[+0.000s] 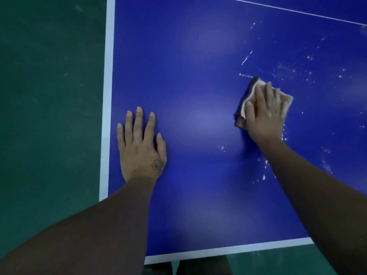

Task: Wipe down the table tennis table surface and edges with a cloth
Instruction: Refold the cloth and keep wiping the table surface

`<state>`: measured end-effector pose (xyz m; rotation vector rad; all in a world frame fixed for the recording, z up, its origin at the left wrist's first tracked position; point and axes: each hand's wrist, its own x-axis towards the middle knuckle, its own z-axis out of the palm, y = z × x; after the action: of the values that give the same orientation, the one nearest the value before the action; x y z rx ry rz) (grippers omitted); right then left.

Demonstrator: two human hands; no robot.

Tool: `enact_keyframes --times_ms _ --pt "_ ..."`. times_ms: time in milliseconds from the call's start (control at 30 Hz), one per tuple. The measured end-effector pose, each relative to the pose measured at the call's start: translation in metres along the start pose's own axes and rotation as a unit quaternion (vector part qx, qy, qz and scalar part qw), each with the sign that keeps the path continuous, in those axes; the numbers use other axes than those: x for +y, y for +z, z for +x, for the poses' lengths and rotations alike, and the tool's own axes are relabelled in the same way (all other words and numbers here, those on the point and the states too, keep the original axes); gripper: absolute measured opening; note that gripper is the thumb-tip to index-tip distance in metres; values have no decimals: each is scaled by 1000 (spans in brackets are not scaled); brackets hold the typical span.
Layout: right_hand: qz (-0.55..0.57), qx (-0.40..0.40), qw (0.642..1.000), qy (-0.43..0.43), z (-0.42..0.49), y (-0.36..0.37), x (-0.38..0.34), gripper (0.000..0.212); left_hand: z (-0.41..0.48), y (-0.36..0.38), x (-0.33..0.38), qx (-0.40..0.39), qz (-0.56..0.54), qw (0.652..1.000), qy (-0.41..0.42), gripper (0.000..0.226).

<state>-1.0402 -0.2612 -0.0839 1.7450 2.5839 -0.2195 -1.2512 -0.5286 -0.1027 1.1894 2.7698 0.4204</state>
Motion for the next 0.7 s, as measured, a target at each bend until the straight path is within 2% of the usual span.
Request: enact_keyframes --times_ms 133,300,367,433,500,567,700 --pt "-37 19 999 -32 -31 11 -30 65 0 -2 0 3 -9 1000 -1 61" --pt "-15 46 997 -54 -58 31 -99 64 1 -3 0 7 -10 1000 -3 61" --pt "-1 56 993 -102 -77 39 -104 63 0 -2 0 6 -5 1000 -4 62" --pt "10 50 981 -185 -98 42 -86 61 0 -2 -2 8 -3 1000 -3 62" --pt "9 36 972 -233 -112 38 -51 60 1 0 -3 13 -4 1000 -2 61" --pt "0 30 974 -226 -111 29 -11 60 1 1 -3 13 0 1000 -1 61" --pt "-16 13 987 -158 -84 12 38 64 0 3 -2 16 8 1000 2 60"
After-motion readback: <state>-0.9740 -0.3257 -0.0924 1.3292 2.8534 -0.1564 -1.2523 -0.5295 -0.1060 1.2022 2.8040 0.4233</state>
